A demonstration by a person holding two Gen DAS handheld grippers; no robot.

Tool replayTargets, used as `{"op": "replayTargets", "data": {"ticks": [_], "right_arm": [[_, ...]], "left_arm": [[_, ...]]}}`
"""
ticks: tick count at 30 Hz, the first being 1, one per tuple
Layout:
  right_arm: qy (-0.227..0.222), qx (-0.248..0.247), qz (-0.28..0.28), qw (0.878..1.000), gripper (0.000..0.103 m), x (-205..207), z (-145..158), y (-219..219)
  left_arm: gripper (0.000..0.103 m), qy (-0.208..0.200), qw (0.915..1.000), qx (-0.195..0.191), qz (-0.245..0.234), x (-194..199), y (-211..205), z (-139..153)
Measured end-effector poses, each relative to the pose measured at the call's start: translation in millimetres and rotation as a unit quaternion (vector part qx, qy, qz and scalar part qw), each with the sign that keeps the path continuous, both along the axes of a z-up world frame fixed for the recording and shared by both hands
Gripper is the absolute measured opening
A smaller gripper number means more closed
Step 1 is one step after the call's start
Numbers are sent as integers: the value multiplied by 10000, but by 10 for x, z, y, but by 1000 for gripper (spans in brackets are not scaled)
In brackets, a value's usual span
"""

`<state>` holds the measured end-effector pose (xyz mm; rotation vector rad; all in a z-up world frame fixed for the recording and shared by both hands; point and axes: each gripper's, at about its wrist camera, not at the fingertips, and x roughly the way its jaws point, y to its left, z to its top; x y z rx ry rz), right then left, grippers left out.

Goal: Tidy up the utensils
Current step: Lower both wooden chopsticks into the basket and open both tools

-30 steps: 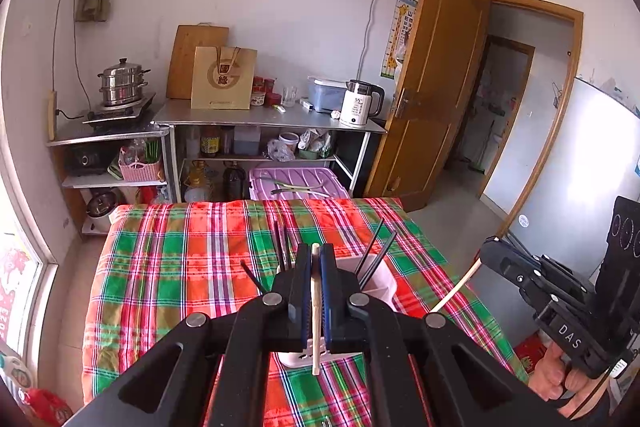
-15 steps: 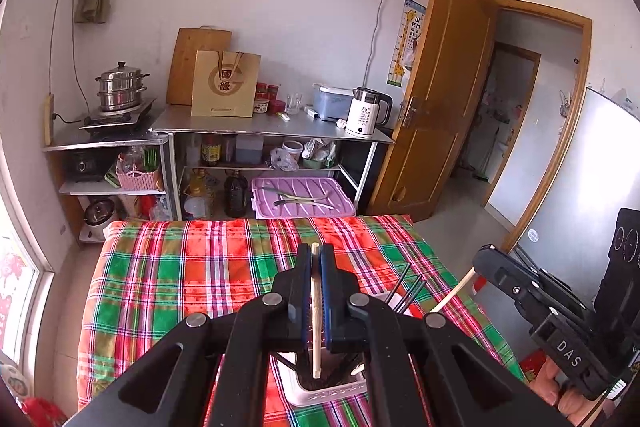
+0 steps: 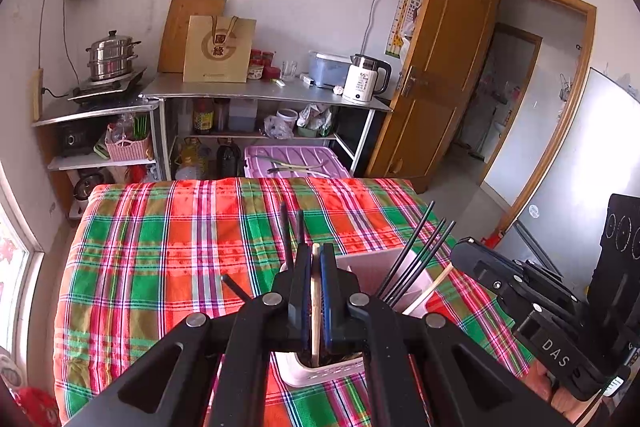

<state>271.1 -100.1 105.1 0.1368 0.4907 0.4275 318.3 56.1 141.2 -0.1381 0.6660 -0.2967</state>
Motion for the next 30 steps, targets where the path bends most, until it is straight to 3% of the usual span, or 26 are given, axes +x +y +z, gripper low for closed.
{"op": "replayTargets", "data": {"ticks": [9,25,30], "right_arm": [[87,-49,57,9999,5,-33,-91,-6],[238,-306,153,9991,5,-222,-150,87],[187,-284,125,9993,12,-305,-108,36]], "left_arm": [[4,284,9995,136,47,18,3,-285],[6,256,9994,216,-2,-196,-12,-248],[12,114,9997,206,-16,-330,-4,-172]]}}
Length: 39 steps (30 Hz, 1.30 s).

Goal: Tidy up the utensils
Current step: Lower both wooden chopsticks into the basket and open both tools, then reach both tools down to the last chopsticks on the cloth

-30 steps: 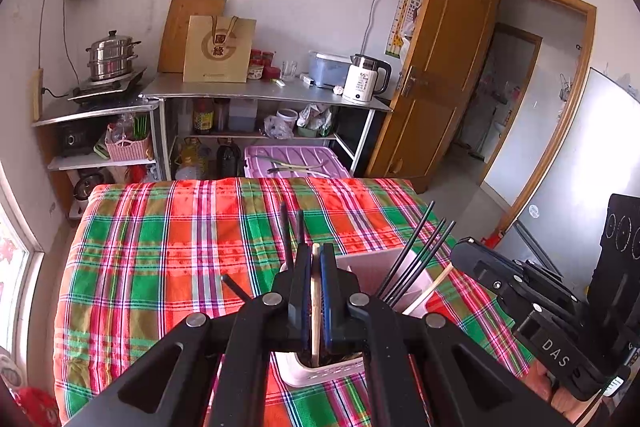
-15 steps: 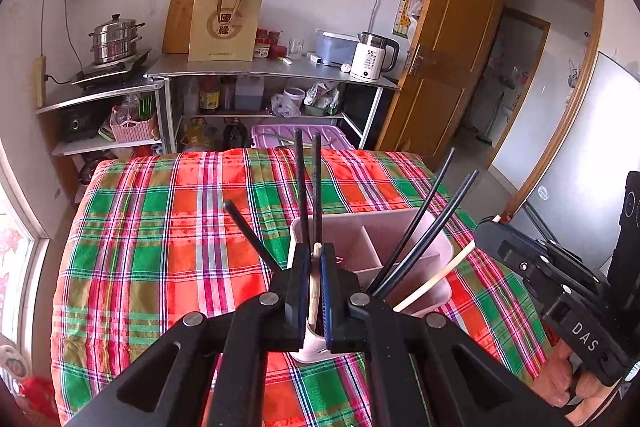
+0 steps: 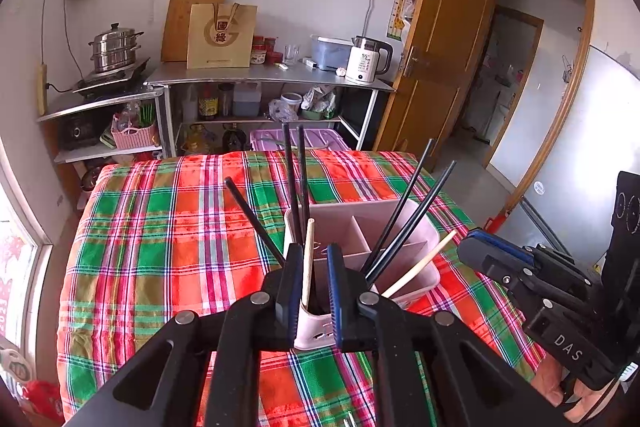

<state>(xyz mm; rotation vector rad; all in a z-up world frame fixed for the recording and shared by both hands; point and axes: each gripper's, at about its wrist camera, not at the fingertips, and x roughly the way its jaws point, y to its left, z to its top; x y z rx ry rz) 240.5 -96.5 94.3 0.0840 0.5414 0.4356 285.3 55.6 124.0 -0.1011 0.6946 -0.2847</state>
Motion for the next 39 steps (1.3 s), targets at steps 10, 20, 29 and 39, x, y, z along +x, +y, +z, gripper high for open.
{"op": "replayTargets", "data": {"ticks": [10,20,29,39], "right_arm": [[-197,72,38,9998,12,-469,77,-201],[-78,263,55,9996,13,-1008,-162,-510],[323,329,28,9989,21,-1289,-584,-598],[672,366,89,9970,21,-1314,-876,-607]], "left_arm": [[14,-389,9991,-172,60,-615,97,142],[24,-350,9992,-147,123,-1319,124,-239],[24,334,9994,-129,-22,-1624,-9,-982],[24,976,9952,-78,-68,-1498,-176,-1473]]}}
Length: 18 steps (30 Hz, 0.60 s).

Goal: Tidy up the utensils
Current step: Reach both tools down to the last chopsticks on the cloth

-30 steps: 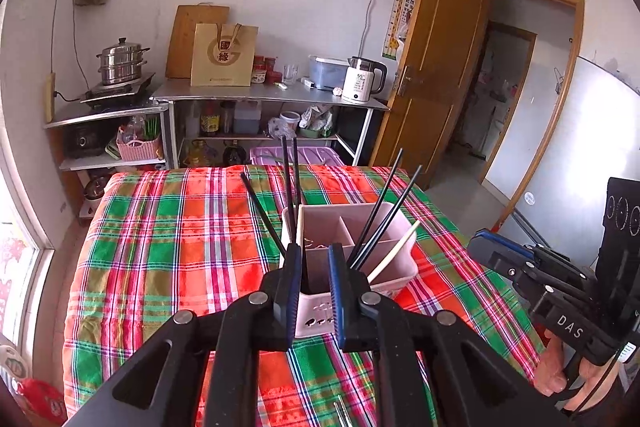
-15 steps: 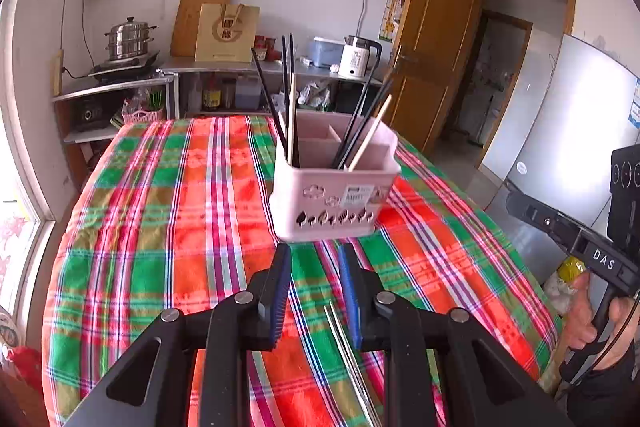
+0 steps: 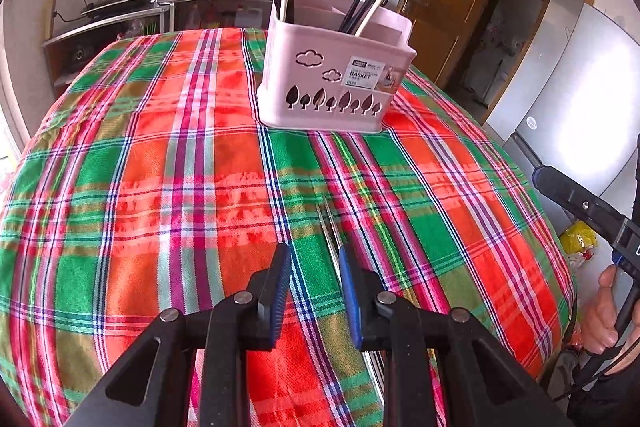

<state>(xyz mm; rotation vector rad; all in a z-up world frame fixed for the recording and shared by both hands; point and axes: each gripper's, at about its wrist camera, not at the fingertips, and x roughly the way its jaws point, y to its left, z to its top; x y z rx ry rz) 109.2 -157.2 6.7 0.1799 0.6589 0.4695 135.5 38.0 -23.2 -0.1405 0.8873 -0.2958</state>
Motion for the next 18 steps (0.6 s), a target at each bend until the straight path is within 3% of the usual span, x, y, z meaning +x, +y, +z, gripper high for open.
{"op": "replayTargets", "data": {"ticks": [10,18], "right_arm": [[80,51,43,9999,21,40,-107,-23],[49,103,48,9999,21,32,-102,-43]], "left_arm": [[24,329,9991,271,-12,174,-198,-254],[28,218,9982,556,29,153,-312,-270]]}}
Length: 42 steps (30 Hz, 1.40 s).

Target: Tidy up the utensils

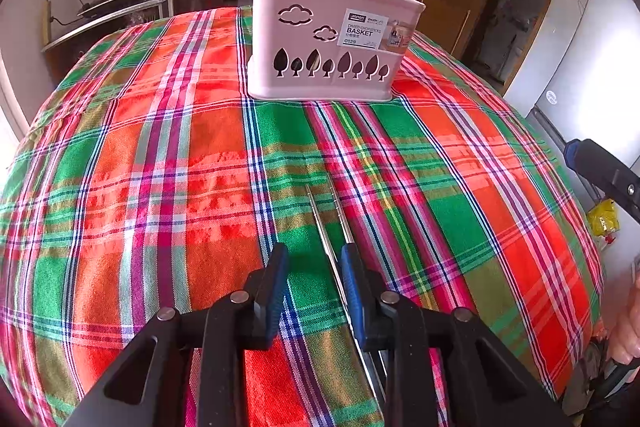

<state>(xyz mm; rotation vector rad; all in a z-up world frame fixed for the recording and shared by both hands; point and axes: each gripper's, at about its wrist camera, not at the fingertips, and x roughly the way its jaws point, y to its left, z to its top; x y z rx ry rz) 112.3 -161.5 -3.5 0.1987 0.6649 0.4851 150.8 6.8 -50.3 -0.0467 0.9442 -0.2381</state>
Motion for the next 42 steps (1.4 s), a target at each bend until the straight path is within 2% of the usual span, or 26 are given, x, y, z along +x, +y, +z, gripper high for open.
{"op": "replayTargets", "data": {"ticks": [5,7,10,18,24,30,34,42], "right_arm": [[33,18,8,10000,21,-7,-30,10],[55,14,14,10000,21,-10,-43,20],[64,11,40,10000,21,-14,-43,38],[194,-95,197,9996,21,71,-123,203],[363,-222,365,9984,21,161,-221,433],[527,-411,503,9965,21,266,-312,668],[706,-545,566,9944,21,361,-403,830],[961,-862,561,9901,21,607,-568,1075]], "left_arm": [[29,-150,9992,355,-53,-100,-134,-10],[16,-243,9981,568,-76,-125,-158,-20],[6,-173,9989,437,-17,-112,-40,-9],[6,-117,9981,343,494,-101,455,-8],[6,23,9973,53,727,-25,720,7],[9,109,9980,109,609,170,781,84],[14,259,9990,97,345,318,751,46],[15,148,9995,292,13,413,688,25]]}}
